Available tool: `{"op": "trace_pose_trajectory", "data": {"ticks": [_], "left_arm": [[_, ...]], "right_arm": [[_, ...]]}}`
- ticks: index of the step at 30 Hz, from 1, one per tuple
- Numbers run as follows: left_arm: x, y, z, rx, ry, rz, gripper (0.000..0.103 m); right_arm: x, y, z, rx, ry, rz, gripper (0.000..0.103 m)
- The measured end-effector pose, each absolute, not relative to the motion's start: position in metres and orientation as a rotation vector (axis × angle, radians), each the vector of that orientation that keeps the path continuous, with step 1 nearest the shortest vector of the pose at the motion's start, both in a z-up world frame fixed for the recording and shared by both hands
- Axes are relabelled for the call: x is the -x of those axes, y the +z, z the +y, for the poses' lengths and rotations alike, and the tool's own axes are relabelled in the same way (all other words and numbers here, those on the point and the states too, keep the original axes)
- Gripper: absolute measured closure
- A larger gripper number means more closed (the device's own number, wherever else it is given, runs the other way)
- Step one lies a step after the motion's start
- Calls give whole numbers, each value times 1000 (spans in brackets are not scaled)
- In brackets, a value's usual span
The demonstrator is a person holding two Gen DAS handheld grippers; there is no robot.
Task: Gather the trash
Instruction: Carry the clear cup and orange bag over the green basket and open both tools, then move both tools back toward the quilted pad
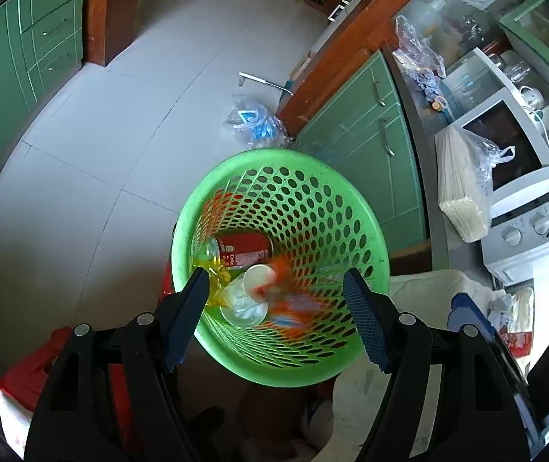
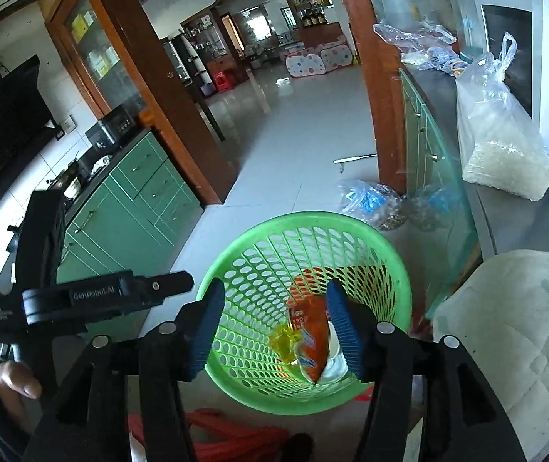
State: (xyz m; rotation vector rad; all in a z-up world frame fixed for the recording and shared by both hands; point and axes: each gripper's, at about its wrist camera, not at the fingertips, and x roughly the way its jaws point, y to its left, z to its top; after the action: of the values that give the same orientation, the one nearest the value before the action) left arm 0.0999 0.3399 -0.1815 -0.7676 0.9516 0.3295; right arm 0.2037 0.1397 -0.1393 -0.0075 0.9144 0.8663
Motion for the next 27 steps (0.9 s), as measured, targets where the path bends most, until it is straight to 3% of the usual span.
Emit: {"op": "trace_pose_trajectory", "data": {"ticks": [12,27], "left_arm": [[-117,-163,304,701,253,946,32],[-154,-149,204,550,77,989,32]], "right_arm": [[-195,-109,58,-43,765,864,44],[-168,-86,-133,-80,418,783,44]]}}
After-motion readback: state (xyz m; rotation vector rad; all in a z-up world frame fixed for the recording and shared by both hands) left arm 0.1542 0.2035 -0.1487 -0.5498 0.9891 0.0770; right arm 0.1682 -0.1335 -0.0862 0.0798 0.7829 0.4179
